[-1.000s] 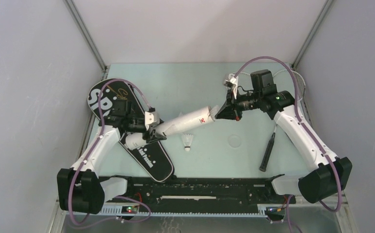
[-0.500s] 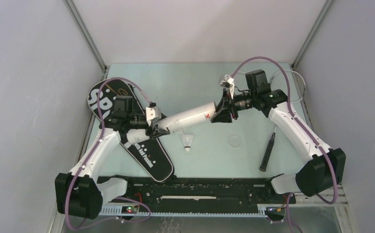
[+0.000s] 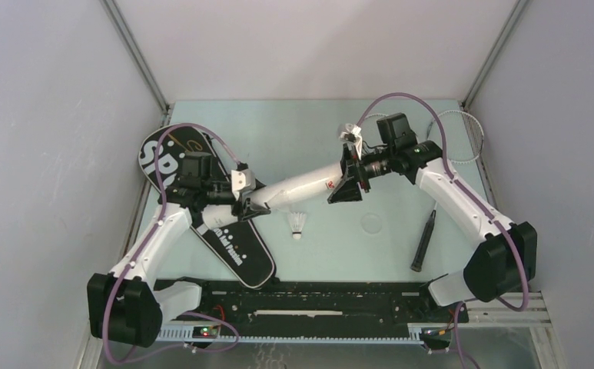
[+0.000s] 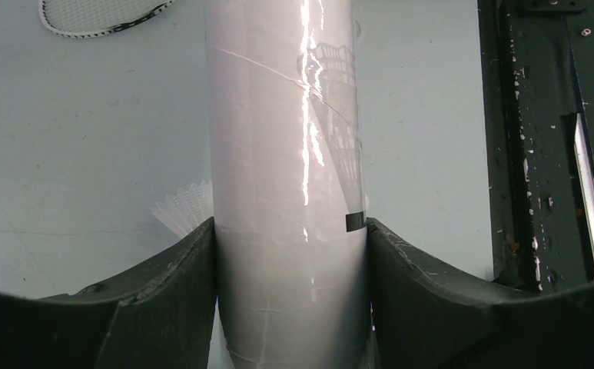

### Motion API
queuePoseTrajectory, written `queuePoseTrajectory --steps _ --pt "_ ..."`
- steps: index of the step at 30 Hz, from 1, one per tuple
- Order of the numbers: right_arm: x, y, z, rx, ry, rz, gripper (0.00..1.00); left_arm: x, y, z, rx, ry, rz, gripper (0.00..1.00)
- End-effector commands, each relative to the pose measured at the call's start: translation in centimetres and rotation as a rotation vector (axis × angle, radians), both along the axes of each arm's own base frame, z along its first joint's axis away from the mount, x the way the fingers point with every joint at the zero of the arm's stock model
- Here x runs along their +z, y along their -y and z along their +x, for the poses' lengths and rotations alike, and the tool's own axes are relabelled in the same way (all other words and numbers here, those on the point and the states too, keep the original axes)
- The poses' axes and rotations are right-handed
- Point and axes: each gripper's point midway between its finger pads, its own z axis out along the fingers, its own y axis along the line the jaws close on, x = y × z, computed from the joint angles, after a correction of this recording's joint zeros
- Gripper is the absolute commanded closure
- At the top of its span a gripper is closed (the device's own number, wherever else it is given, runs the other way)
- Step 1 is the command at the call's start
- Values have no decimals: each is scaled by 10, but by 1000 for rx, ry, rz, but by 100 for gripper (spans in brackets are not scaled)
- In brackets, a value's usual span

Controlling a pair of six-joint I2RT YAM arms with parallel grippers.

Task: Pack up the badminton gear
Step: Place the shuttlecock at the shuttle tube, then pick up the shuttlecock at the center of the board.

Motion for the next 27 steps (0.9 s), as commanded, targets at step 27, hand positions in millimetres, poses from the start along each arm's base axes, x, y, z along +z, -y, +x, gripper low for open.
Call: queuePoseTrajectory --steps 27 --pt "-59 19 27 -239 232 -274 18 54 -70 73 525 2 -105 60"
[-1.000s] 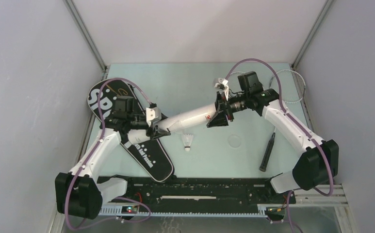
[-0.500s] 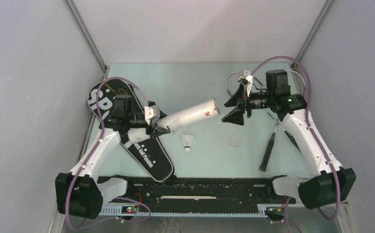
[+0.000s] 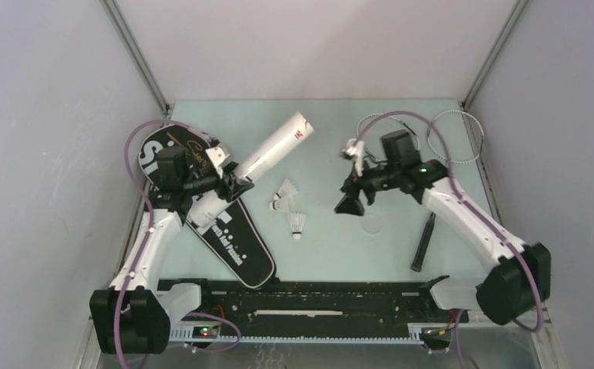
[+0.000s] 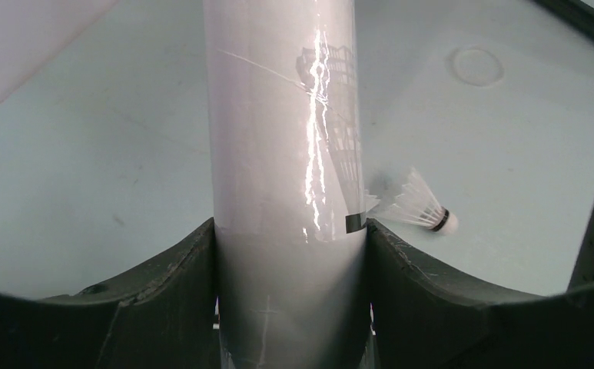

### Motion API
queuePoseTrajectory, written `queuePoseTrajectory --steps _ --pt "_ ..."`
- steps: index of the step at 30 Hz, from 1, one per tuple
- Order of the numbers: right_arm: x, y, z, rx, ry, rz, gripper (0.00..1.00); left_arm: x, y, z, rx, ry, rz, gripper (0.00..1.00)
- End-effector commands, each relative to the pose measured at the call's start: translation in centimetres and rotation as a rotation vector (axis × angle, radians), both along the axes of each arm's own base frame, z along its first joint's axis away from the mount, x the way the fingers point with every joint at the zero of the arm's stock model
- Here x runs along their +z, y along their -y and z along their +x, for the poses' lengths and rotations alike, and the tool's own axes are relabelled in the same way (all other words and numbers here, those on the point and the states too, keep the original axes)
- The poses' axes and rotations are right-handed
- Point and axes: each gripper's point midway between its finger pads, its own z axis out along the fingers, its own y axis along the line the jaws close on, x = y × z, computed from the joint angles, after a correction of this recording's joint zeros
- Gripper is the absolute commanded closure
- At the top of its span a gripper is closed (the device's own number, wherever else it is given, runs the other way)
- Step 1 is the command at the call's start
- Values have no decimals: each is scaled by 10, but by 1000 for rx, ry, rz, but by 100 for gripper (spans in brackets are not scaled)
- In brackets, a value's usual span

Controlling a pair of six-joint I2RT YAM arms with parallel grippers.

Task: Pack up the badminton gear
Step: Pick up the shuttlecock at the center of the board.

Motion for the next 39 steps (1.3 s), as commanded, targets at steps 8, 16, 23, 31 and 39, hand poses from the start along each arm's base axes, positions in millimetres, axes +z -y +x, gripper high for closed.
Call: queuePoseTrajectory --steps 8,16,23,31,39 --pt "-82 -89 24 190 39 -183 16 34 -44 33 282 7 -32 59" --pt "-117 -119 45 255 -18 -260 17 35 -49 36 308 3 -24 59" --pt "-141 -136 29 385 -90 -296 21 37 -50 35 304 15 -19 60" --pt "-157 -141 8 462 -157 -326 36 36 -49 34 297 14 -16 60" --pt "-132 -128 4 454 -168 -307 78 35 -45 31 266 9 -20 60"
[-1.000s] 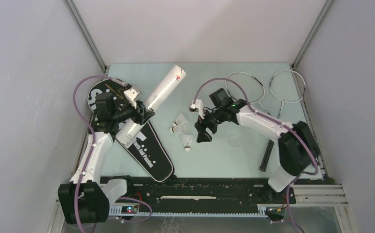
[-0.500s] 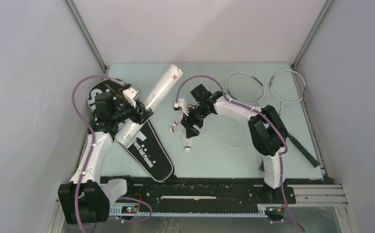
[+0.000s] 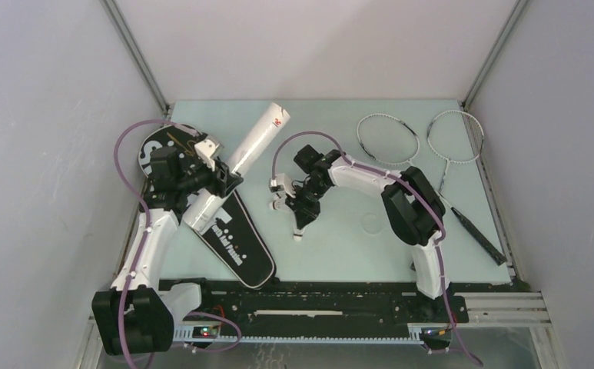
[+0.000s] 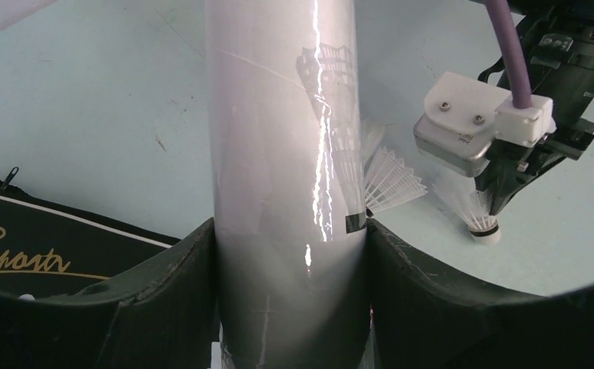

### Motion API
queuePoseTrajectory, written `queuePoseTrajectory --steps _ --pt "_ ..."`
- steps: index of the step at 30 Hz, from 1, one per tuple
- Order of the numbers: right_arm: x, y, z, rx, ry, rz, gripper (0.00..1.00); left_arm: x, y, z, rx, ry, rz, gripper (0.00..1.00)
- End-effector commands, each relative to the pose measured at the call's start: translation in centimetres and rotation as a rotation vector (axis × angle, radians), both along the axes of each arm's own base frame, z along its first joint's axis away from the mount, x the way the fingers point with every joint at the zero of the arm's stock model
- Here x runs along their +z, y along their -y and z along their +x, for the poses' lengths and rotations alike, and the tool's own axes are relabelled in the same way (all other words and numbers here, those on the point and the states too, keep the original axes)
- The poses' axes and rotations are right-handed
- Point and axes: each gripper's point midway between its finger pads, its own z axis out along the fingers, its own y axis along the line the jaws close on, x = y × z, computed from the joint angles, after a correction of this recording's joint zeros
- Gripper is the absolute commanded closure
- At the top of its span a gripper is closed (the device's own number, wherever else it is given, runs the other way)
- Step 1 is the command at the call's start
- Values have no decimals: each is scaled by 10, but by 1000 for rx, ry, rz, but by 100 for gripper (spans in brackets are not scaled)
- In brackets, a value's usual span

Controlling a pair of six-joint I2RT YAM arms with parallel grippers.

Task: Pack up the badminton gear
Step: Pick up the shuttlecock at the center of the board, then place the shuttlecock at the shuttle tube.

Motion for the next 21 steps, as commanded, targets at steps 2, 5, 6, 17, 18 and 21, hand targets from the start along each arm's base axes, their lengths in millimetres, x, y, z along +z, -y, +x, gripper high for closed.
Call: queuePoseTrajectory --steps 2,5,6,17,18,21 --pt "49 7 4 -18 34 76 83 42 3 6 -45 122 -4 60" --pt "68 18 4 -53 46 103 91 41 9 1 -91 126 -12 60" --pt "75 22 4 -68 56 113 91 41 11 -1 -106 131 -12 60" --pt "189 100 37 -372 230 367 100 29 50 -31 -360 152 -14 60" --pt "199 108 39 -396 250 392 100 28 52 -34 -377 154 -12 60" --pt "228 129 46 -462 307 452 100 25 70 -50 -478 155 -15 60"
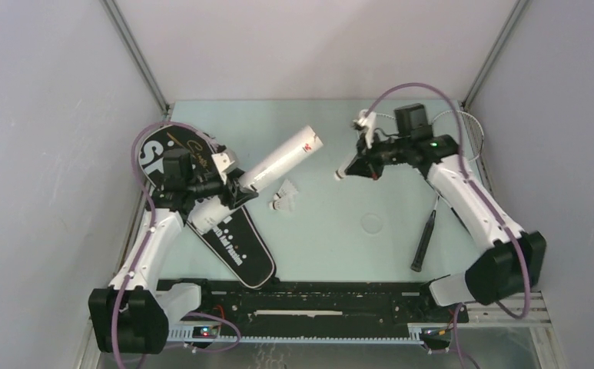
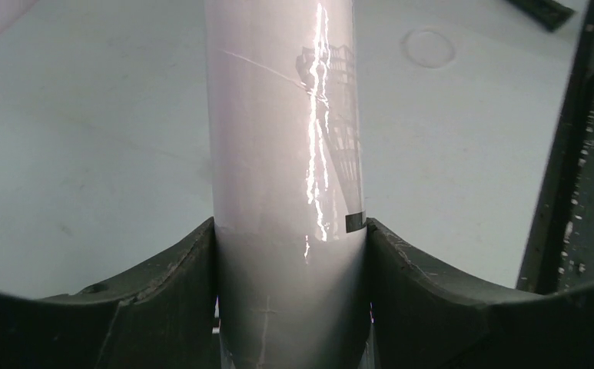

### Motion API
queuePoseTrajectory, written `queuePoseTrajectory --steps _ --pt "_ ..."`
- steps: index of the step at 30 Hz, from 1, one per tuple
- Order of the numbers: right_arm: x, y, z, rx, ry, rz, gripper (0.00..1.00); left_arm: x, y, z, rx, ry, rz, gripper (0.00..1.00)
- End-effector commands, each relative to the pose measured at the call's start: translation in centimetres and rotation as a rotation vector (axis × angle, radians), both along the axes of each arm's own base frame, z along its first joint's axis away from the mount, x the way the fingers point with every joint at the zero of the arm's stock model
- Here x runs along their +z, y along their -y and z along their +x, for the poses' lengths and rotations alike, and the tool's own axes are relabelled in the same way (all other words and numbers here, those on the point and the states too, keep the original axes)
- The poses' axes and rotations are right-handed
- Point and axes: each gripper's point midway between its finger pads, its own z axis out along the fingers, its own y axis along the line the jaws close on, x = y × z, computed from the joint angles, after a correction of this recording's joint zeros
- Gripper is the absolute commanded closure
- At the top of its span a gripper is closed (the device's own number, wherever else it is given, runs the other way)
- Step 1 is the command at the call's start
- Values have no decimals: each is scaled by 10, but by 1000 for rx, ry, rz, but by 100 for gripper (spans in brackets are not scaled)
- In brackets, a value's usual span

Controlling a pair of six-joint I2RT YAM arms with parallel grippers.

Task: Pack up the badminton gear
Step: Place the shuttlecock at the shuttle tube.

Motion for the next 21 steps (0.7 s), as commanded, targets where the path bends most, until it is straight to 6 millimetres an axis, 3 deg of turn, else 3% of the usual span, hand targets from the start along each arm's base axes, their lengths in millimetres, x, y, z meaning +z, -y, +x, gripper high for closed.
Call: queuePoseTrajectory --steps 1,5,11,15,21 --pt "53 16 0 -59 97 128 100 24 27 -20 -201 109 -19 60" --pt "78 34 -1 -116 161 158 100 22 39 -35 -294 119 -36 60" --pt "102 36 -20 -97 216 199 100 14 50 -46 -367 116 -24 60" --pt "104 33 -26 -83 220 200 100 12 55 -50 -396 109 -19 60" --pt "90 25 -34 -44 182 198 100 12 57 -52 -408 109 -22 60"
